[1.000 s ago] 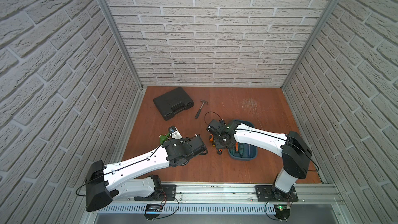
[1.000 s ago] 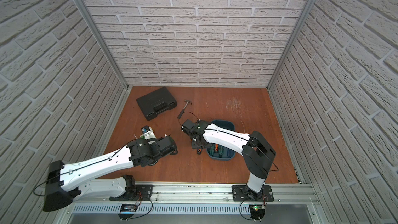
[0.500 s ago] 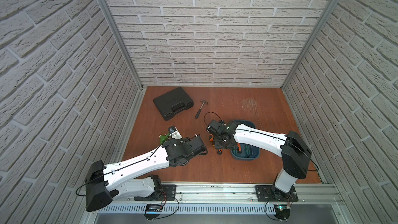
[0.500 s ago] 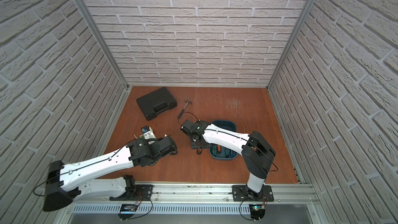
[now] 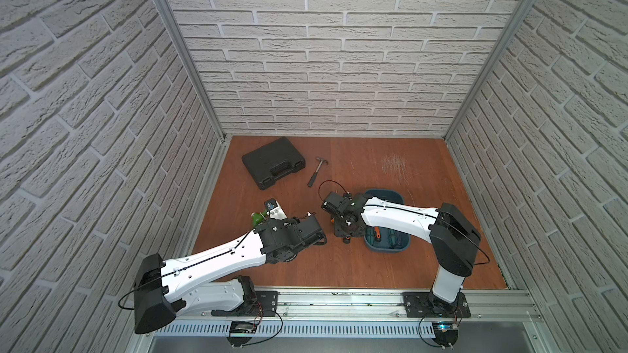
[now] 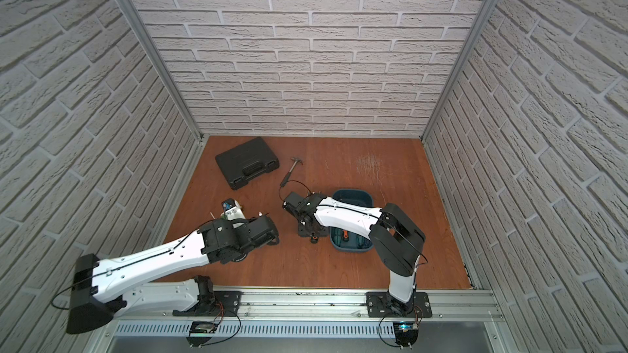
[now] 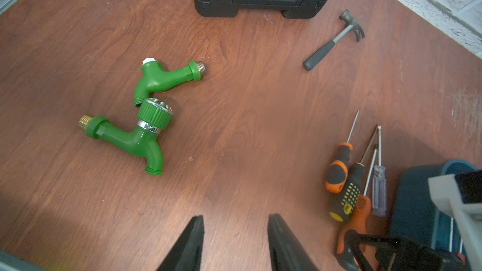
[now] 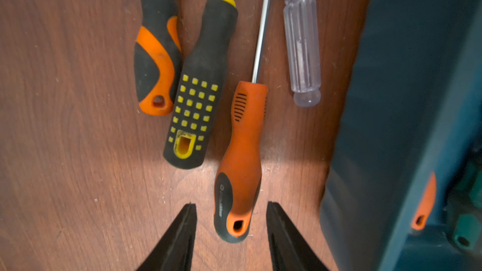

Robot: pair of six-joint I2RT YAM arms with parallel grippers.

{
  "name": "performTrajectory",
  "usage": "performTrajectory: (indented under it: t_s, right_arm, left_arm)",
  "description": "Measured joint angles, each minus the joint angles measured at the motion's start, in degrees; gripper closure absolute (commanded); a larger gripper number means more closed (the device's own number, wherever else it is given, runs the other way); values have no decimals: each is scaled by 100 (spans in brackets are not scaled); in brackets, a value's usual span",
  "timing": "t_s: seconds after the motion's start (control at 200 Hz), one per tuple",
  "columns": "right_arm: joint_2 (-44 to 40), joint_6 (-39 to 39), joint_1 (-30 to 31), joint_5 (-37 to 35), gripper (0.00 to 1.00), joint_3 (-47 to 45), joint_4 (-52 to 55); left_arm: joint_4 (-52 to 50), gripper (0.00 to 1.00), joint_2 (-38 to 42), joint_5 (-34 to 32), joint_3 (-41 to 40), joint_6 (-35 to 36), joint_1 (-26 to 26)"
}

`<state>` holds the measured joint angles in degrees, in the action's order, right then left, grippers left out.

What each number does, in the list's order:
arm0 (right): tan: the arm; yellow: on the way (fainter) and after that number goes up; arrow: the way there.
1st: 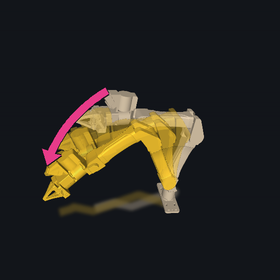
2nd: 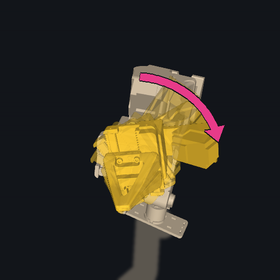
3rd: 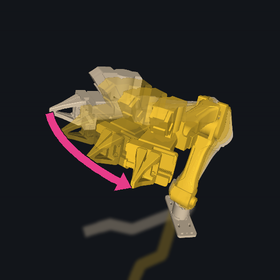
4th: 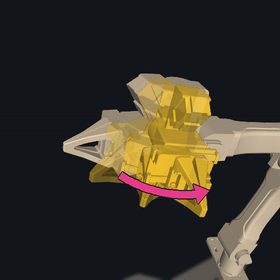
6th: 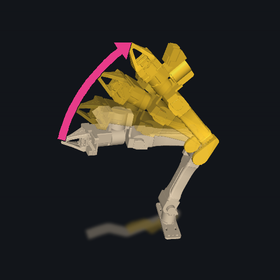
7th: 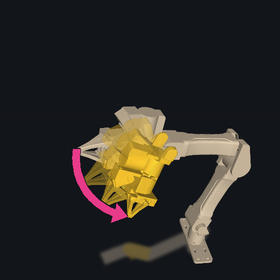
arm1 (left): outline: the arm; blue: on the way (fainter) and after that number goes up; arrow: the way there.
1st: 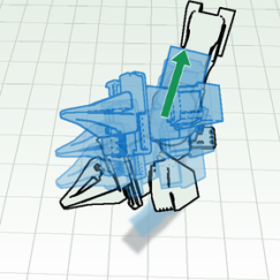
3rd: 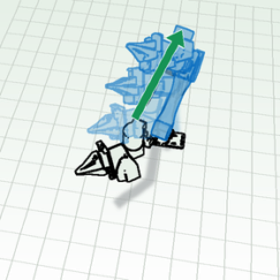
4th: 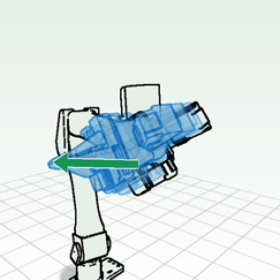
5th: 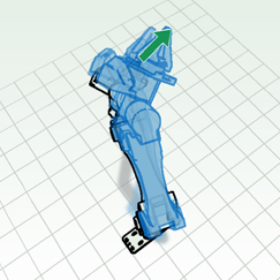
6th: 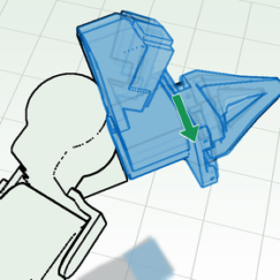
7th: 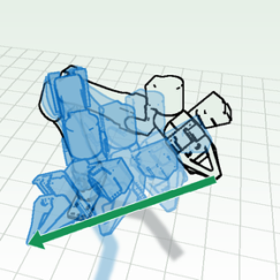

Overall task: Put the screwdriver on the desktop into the storage box
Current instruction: Pick up the screwdriver from the center of the board.

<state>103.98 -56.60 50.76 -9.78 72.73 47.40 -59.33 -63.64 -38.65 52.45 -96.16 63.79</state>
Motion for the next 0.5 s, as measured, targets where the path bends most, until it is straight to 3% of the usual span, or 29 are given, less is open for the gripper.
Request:
performTrajectory:
  t_s: [0.5]
  right_arm:
    - [199,-149,-142,214,54,-149,-186]
  left_arm:
    - [-57,54,0,2,0,0,4]
